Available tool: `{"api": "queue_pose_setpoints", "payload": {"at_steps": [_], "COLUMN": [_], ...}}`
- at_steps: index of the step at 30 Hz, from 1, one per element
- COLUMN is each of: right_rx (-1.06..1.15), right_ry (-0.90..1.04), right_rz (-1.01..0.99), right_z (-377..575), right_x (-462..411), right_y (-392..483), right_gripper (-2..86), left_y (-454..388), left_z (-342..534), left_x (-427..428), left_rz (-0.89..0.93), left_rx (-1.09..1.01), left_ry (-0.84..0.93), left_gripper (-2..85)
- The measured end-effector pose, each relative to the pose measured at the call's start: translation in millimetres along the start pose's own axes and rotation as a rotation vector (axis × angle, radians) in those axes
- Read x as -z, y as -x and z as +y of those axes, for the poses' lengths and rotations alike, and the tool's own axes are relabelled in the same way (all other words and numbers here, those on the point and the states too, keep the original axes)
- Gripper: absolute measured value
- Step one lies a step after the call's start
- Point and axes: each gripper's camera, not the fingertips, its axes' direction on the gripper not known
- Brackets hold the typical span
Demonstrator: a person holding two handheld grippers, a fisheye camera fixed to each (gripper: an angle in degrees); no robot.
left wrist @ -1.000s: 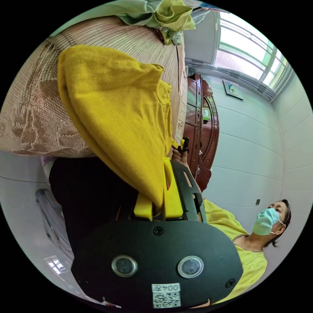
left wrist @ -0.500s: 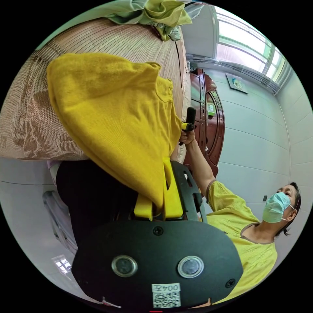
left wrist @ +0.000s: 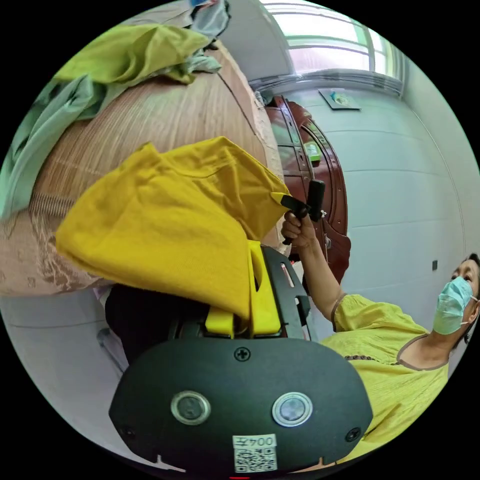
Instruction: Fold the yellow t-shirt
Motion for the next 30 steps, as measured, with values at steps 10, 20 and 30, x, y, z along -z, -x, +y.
{"api": "queue_pose_setpoints", "payload": {"at_steps": [10, 20, 30], "right_rx": [-0.183, -0.509, -0.643], "right_ry": [-0.475, -0.879, -1.205], "right_rz": [0.021, 0.132, 0.473], "right_z": [166, 412, 527], "right_x": [188, 293, 438], "right_y": [210, 388, 560], "right_gripper": [5.0, 4.9, 4.9], "left_y": [-12, -3, -74], "left_z": [30, 122, 178], "left_x": [-137, -462, -732], "left_rz": [0.173, 0.262, 0.239], "left_rx": [-0.364, -0.580, -0.951], "left_ry": [0.298, 0.849, 1.113], "left_gripper": [5.0, 5.0, 5.0]}}
